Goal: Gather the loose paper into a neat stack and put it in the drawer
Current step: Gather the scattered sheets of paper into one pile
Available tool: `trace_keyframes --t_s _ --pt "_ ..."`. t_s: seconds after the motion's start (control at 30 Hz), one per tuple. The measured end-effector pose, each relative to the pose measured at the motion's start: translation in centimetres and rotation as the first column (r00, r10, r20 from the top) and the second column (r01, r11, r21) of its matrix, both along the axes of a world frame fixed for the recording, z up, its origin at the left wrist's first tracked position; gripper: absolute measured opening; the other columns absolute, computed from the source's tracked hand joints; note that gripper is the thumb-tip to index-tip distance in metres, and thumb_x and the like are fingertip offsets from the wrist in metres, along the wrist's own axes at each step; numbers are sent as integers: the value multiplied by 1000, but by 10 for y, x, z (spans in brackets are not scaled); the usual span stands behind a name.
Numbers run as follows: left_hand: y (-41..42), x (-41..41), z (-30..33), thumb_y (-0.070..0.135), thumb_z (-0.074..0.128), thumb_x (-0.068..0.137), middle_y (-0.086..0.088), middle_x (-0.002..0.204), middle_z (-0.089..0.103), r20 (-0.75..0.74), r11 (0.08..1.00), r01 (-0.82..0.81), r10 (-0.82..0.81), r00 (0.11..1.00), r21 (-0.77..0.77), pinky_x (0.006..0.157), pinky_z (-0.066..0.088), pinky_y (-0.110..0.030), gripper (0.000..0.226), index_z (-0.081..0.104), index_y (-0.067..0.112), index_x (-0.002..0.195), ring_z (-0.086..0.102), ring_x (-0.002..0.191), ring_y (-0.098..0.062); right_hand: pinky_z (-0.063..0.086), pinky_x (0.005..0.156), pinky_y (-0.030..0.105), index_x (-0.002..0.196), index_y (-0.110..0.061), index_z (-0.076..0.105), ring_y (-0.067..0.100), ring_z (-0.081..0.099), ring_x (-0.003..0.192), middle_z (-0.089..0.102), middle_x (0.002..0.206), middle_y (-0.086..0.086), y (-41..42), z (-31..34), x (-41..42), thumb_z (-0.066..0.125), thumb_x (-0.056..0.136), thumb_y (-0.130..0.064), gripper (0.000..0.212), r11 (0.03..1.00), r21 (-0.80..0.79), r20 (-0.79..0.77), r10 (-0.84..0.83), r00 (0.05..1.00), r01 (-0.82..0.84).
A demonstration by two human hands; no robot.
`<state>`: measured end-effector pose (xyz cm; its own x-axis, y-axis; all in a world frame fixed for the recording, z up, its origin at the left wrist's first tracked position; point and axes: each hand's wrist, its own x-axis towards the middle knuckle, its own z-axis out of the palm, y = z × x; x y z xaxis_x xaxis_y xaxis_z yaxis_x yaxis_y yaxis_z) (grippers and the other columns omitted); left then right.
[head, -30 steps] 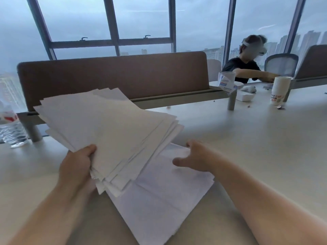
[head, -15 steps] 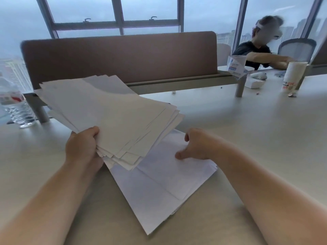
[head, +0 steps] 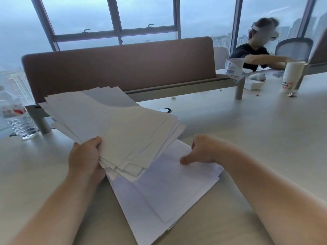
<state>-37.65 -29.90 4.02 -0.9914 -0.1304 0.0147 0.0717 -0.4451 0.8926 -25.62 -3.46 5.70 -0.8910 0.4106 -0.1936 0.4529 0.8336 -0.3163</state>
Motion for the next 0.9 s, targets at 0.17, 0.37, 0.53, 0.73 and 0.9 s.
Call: trace_keyframes --t_s 0.17,0.37,0.53,0.73,0.9 --pt "3 5 3 -4 58 96 1 96 73 7 1000 -24 24 1000 -13 70 59 -32 26 63 22 97 74 78 -16 49 66 31 83 -18 56 23 64 77 68 86 2 -12 2 5 83 72 -57 49 997 76 -46 36 998 -32" --pt "5 10 7 -5 58 96 -1 96 71 11 1000 -23 23 1000 -13 85 58 -42 27 61 22 93 72 84 -20 54 71 32 98 -11 72 22 70 78 74 89 4 -17 4 8 81 77 -52 46 998 27 -31 62 998 -61" --pt "6 15 10 -6 57 96 -2 95 71 18 1000 -21 21 1000 -15 87 58 -43 27 60 21 92 71 85 -21 41 54 26 89 -13 60 16 54 62 58 75 -2 -24 9 11 77 85 -48 39 989 116 2 93 996 -92" --pt "4 15 9 0 61 96 -6 112 73 12 999 -19 19 1000 -48 95 56 -47 23 65 19 109 71 98 -27 53 83 33 117 -21 55 26 64 104 63 111 -4 -19 3 9 75 84 -40 43 991 101 -67 93 993 -86" --pt "-1 12 9 3 62 96 -12 109 67 35 999 -41 42 998 -24 91 53 -41 14 57 16 98 64 81 -17 50 74 28 133 -38 54 22 64 100 61 128 -9 -12 -5 0 70 85 -34 51 996 -15 -145 80 986 -83"
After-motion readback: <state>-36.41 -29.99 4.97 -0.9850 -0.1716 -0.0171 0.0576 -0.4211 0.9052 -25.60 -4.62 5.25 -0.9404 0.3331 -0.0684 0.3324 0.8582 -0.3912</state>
